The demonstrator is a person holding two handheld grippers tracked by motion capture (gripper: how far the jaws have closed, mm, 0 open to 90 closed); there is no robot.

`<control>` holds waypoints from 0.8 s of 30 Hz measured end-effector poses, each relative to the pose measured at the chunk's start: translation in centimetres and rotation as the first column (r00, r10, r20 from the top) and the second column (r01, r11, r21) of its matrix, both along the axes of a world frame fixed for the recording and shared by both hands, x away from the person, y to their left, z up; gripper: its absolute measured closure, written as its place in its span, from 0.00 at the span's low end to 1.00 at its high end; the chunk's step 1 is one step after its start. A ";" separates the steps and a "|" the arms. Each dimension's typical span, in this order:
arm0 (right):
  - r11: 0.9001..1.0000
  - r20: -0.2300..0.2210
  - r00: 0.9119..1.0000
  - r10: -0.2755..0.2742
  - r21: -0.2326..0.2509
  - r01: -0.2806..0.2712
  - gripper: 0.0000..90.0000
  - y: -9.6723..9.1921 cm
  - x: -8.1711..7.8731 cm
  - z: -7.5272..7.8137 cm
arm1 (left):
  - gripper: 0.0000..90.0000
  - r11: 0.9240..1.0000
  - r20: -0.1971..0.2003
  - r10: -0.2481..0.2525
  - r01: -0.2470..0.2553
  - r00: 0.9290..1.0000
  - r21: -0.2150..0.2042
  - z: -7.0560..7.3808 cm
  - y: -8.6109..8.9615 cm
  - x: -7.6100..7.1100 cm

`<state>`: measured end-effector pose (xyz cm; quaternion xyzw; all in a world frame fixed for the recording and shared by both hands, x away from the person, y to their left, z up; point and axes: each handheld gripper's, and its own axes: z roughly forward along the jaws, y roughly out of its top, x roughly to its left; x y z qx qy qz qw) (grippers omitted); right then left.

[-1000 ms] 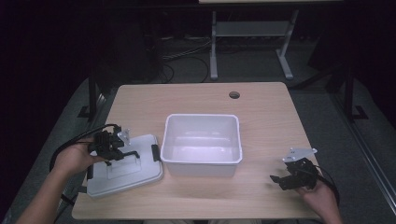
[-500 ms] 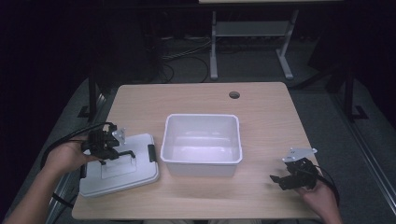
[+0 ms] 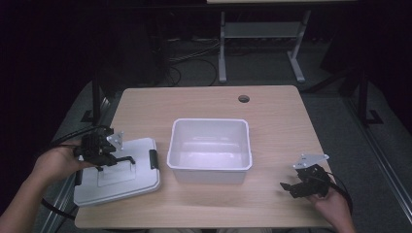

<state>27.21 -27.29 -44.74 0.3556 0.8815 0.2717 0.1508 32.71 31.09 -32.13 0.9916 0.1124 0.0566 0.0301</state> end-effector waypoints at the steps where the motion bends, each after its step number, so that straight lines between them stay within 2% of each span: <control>1: 1.000 -0.001 1.000 0.000 0.000 0.000 0.21 0.0 0.0 0.0 | 0.94 1.000 -0.001 -0.001 0.001 1.000 -0.002 0.1 0.1 -0.1; 17: 1.000 -0.001 1.000 -0.002 0.004 0.002 0.21 0.0 0.0 0.0 | 0.94 1.000 0.011 -0.008 0.008 1.000 -0.017 2.4 0.4 -0.9; 24: 1.000 0.001 1.000 -0.003 0.002 0.003 0.21 -0.1 -0.1 -0.1 | 0.94 1.000 -0.001 -0.021 0.021 1.000 -0.015 3.1 0.3 -1.0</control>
